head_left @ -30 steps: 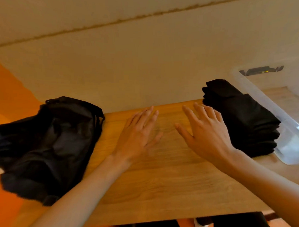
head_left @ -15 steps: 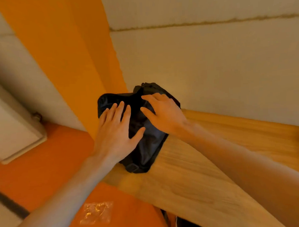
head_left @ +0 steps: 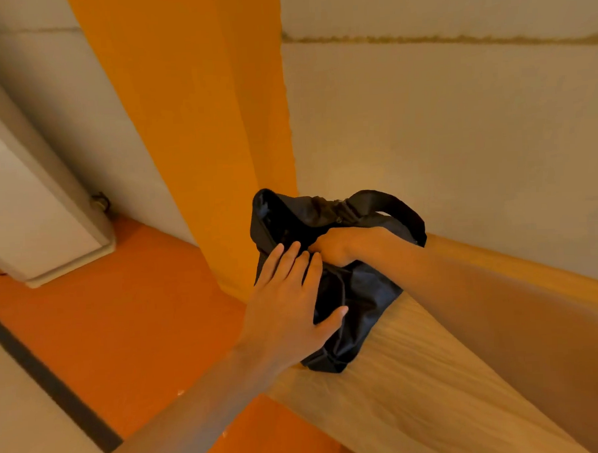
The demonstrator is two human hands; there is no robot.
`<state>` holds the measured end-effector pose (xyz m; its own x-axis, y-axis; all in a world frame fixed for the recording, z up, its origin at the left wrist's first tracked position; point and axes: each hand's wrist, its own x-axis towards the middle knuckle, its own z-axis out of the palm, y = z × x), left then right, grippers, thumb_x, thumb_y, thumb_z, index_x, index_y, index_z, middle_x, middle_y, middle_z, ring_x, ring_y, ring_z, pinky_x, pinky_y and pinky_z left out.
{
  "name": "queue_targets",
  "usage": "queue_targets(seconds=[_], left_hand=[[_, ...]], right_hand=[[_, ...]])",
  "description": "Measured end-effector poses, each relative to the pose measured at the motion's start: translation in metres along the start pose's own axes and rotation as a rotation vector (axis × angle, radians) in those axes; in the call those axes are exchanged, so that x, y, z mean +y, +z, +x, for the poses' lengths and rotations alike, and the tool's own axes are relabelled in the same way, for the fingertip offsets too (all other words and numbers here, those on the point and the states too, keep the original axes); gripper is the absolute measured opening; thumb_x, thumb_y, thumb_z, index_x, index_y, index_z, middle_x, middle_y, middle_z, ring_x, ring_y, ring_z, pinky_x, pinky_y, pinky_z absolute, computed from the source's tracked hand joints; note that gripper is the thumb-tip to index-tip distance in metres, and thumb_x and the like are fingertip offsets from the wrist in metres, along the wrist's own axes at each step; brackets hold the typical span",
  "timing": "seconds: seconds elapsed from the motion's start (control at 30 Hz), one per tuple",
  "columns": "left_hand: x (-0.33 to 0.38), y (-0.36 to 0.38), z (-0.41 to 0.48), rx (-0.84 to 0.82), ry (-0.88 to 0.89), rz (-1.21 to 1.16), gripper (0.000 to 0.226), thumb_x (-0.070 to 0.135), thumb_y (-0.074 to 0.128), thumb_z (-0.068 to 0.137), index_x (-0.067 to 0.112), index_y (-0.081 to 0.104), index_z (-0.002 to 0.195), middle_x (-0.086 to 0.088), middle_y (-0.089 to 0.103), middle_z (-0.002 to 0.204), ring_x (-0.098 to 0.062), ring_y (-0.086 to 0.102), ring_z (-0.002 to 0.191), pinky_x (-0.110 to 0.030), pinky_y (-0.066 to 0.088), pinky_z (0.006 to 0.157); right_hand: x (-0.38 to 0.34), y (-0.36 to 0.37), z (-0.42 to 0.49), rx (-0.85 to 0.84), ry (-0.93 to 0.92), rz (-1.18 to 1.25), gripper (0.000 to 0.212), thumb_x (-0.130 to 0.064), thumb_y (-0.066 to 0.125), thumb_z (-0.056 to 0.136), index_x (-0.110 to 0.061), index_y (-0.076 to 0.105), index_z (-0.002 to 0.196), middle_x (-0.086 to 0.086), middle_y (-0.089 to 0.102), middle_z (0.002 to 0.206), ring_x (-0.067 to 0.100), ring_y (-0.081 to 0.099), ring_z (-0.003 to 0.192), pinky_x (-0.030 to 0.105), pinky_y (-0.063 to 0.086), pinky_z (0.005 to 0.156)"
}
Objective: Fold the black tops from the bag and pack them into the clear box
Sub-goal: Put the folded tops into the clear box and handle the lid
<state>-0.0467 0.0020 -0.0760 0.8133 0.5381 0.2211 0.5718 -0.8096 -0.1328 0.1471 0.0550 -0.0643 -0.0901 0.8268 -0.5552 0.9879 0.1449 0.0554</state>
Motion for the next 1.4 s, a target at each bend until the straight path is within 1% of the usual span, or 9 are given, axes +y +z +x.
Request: queue_targets(seconds=[0.07,0.17,0.27,0.37,0.57,1.0,1.17,1.27,1.4], left_hand=[[0.001,0.004,0.002,-0.003,0.008,0.006,0.088,0.075,0.032,0.095,0.008,0.049,0.15,-0.01,0.051,0.153,-0.029,0.032,0.151,-0.045,0.008,0.126],[0.002,0.003,0.006,0.02,0.007,-0.01,0.088,0.075,0.029,0.096,0.008,0.052,0.148,-0.01,0.053,0.151,-0.029,0.035,0.15,-0.046,0.013,0.126],[-0.001,-0.008,0.015,0.058,-0.029,-0.038,0.086,0.071,0.022,0.099,0.007,0.053,0.147,-0.011,0.053,0.151,-0.029,0.037,0.148,-0.048,0.021,0.126],[-0.006,-0.017,0.025,0.081,-0.043,-0.068,0.085,0.068,0.014,0.102,0.006,0.05,0.149,-0.011,0.051,0.152,-0.028,0.037,0.149,-0.048,0.023,0.125],[0.017,-0.028,0.05,0.095,-0.013,-0.101,0.086,0.068,0.011,0.101,0.007,0.048,0.15,-0.011,0.05,0.153,-0.029,0.037,0.148,-0.046,0.022,0.124],[0.272,-0.025,0.113,0.026,0.429,-0.379,0.087,0.067,0.009,0.101,0.006,0.05,0.147,-0.015,0.049,0.153,-0.032,0.043,0.142,-0.047,0.031,0.117],[0.374,-0.017,0.125,-0.03,0.566,-0.474,0.087,0.068,0.009,0.102,0.007,0.048,0.149,-0.013,0.049,0.154,-0.029,0.043,0.142,-0.044,0.031,0.117],[0.42,-0.012,0.127,-0.057,0.615,-0.524,0.082,0.066,0.012,0.102,0.01,0.043,0.153,-0.011,0.045,0.157,-0.026,0.04,0.145,-0.041,0.029,0.119],[0.456,-0.004,0.143,-0.073,0.65,-0.546,0.082,0.066,0.01,0.101,0.013,0.042,0.153,-0.009,0.045,0.157,-0.026,0.04,0.144,-0.043,0.034,0.117]], right_hand=[[-0.001,0.003,-0.002,-0.01,0.015,-0.008,0.037,-0.026,0.035,0.111,-0.013,0.055,0.14,0.011,0.063,0.129,0.028,0.061,0.103,0.034,0.044,0.087],[0.0,0.002,-0.01,0.079,0.007,0.104,0.035,-0.023,0.035,0.111,-0.01,0.061,0.13,0.01,0.066,0.117,0.03,0.062,0.1,0.037,0.046,0.087],[0.007,0.004,-0.031,0.409,-0.032,0.352,0.031,-0.024,0.044,0.108,-0.013,0.065,0.127,0.0,0.069,0.097,0.026,0.065,0.094,0.037,0.047,0.081],[0.015,0.012,-0.065,0.675,-0.041,0.454,0.044,-0.037,0.051,0.106,-0.019,0.055,0.145,0.004,0.068,0.129,0.02,0.064,0.114,0.032,0.049,0.097],[0.028,0.044,-0.156,0.844,0.171,0.5,0.056,-0.051,0.05,0.102,-0.021,0.05,0.15,0.0,0.059,0.144,0.019,0.054,0.131,0.032,0.044,0.108],[0.073,0.21,-0.383,0.967,0.949,0.532,0.071,-0.069,0.039,0.093,-0.026,0.052,0.148,-0.003,0.055,0.148,0.019,0.047,0.139,0.038,0.041,0.11],[0.077,0.263,-0.437,0.851,1.217,0.523,0.069,-0.068,0.038,0.093,-0.029,0.05,0.148,0.0,0.05,0.153,0.024,0.044,0.14,0.047,0.038,0.113],[0.07,0.292,-0.449,0.815,1.322,0.469,0.064,-0.06,0.045,0.095,-0.021,0.054,0.145,0.009,0.055,0.148,0.032,0.05,0.136,0.049,0.042,0.109],[0.062,0.317,-0.452,0.849,1.376,0.452,0.057,-0.052,0.047,0.1,-0.019,0.055,0.145,0.009,0.055,0.148,0.03,0.051,0.137,0.039,0.035,0.11]])
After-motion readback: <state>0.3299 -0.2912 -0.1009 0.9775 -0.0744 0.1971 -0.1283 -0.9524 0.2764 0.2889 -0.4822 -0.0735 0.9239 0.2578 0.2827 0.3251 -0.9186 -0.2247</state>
